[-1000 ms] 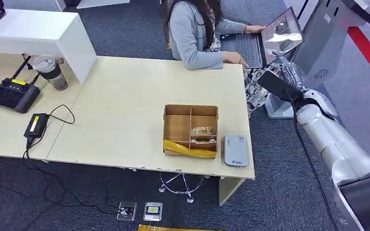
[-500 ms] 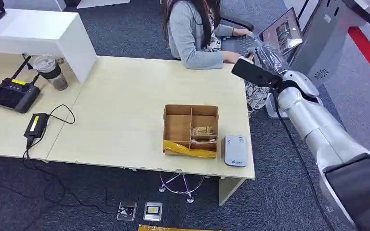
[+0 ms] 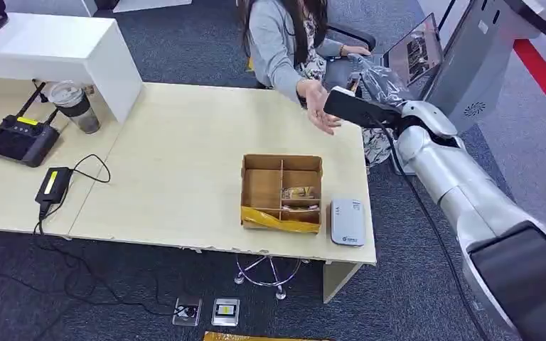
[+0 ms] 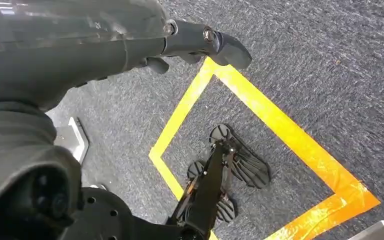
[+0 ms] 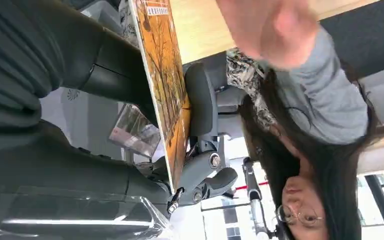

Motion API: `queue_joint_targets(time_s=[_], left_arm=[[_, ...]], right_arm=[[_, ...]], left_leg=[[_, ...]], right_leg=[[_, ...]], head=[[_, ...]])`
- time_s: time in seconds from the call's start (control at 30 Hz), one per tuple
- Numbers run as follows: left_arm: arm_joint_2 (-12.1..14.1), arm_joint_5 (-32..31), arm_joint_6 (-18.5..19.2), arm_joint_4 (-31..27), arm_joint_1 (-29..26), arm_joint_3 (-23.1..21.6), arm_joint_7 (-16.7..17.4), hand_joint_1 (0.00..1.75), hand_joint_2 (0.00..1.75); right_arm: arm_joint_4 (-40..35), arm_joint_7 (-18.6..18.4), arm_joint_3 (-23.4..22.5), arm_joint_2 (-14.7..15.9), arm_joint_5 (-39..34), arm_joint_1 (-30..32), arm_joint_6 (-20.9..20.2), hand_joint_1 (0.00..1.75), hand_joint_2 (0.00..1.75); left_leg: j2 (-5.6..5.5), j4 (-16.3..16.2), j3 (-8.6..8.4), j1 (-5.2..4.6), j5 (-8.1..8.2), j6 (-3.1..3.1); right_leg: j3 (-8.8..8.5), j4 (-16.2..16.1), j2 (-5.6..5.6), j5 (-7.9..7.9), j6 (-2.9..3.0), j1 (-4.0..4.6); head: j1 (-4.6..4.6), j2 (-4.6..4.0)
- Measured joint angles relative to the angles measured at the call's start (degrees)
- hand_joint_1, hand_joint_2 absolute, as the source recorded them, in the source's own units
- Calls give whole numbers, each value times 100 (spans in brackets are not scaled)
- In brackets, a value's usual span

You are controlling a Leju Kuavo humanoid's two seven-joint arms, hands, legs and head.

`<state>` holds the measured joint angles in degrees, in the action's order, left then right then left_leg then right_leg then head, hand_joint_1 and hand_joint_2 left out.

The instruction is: Pass the card to the sensor for recognition and then transmit it.

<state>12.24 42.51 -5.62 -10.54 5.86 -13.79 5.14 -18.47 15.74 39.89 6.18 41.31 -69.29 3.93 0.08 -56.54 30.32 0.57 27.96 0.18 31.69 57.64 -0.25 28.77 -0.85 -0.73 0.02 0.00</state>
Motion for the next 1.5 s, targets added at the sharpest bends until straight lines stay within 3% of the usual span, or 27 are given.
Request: queue_joint_targets(time_s=[0.5, 0.53, 0.57, 0.6, 0.83, 1.07, 1.27, 1.5], left_arm=[[-7, 0, 2, 0, -1, -15, 0, 0, 0], [-7, 0, 2, 0, -1, -15, 0, 0, 0], [-7, 0, 7, 0, -1, -15, 0, 0, 0], [-7, 0, 11, 0, -1, -15, 0, 0, 0], [-9, 15, 9, 0, -1, -15, 0, 0, 0], [-22, 72, -24, 0, -2, -24, 0, 0, 0], [-26, 256, -138, 0, -2, -44, 48, 0, 0], [-90, 358, -345, 0, -9, -50, 203, 0, 0]], right_arm=[[76, -66, 105, -48, 2, -11, 20, 175, 175], [76, -72, 105, -48, 2, -11, 20, 61, 175], [76, -76, 105, -48, 2, -11, 20, 0, 175], [76, -70, 107, -48, 2, -10, 20, 0, 0], [76, 214, 114, -48, 13, -6, 37, 0, 0], [79, 216, 127, -41, 28, 10, 236, 0, 0], [76, 317, -112, -26, -713, 130, 507, 0, 0], [-37, 586, -405, 96, -1064, 514, 689, 0, 0]], left_leg=[[0, -1, 0, 0, 0, 0], [0, -1, 0, 0, 0, 0], [0, -1, 0, 0, 0, 0], [0, -1, 0, 0, 0, 0], [4, -1, 0, 0, 0, 0], [4, -1, -1, 0, 0, 0], [4, -1, -1, 0, 0, 0], [3, -2, -2, 0, 0, 0]], right_leg=[[1, 0, 0, 0, 0, 0], [2, 0, 0, 0, 0, 0], [2, 0, 0, 0, 0, 0], [2, 0, 1, 0, 0, 0], [5, 0, 7, 0, 0, 0], [5, 0, 8, 0, 0, 0], [5, -1, 7, 0, 0, 0], [5, -2, 6, -1, 0, 0]], head=[[2, 0], [2, 0], [2, 0], [2, 0], [2, 0], [2, 0], [2, 0], [0, 0]])
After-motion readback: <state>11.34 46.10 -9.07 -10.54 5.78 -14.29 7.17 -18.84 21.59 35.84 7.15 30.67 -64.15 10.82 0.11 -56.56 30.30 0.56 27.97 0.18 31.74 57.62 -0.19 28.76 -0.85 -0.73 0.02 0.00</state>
